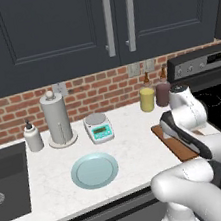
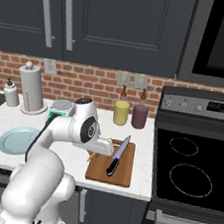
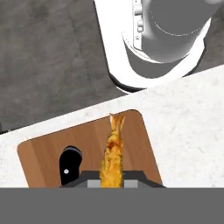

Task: Pick up the knife from the drawer and place it on the cutting board. Then place the meat from the plate to the cutting board.

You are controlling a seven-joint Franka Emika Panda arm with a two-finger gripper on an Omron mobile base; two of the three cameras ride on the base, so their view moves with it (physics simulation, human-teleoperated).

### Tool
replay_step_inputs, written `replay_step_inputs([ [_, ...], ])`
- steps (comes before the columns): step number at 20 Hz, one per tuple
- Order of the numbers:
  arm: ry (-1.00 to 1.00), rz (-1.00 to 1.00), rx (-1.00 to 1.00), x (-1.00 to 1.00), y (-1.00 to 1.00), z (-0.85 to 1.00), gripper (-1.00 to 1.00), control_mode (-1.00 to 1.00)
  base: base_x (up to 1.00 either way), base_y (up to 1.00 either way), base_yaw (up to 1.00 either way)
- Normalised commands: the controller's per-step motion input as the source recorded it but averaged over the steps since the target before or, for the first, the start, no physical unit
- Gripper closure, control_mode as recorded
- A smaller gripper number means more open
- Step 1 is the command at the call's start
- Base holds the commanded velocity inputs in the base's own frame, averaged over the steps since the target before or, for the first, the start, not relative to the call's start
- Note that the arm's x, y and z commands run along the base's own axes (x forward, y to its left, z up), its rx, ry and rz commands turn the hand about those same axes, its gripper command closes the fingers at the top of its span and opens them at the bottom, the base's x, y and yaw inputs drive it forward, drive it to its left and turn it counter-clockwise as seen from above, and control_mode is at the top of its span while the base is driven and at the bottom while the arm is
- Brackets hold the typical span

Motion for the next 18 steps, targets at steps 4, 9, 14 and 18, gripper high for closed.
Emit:
replay_step_inputs([
  [4,0.00,0.00,0.00,0.28,-0.26,-0.16,1.00,-1.00,0.00,0.00,0.00],
  [9,0.00,0.00,0.00,0.52,0.01,-0.22,1.00,-1.00,0.00,0.00,0.00],
  [14,0.00,0.00,0.00,0.41,0.07,-0.27,1.00,-1.00,0.00,0.00,0.00],
  [18,0.00,0.00,0.00,0.29,-0.11,-0.38,-1.00,-1.00,0.00,0.00,0.00],
])
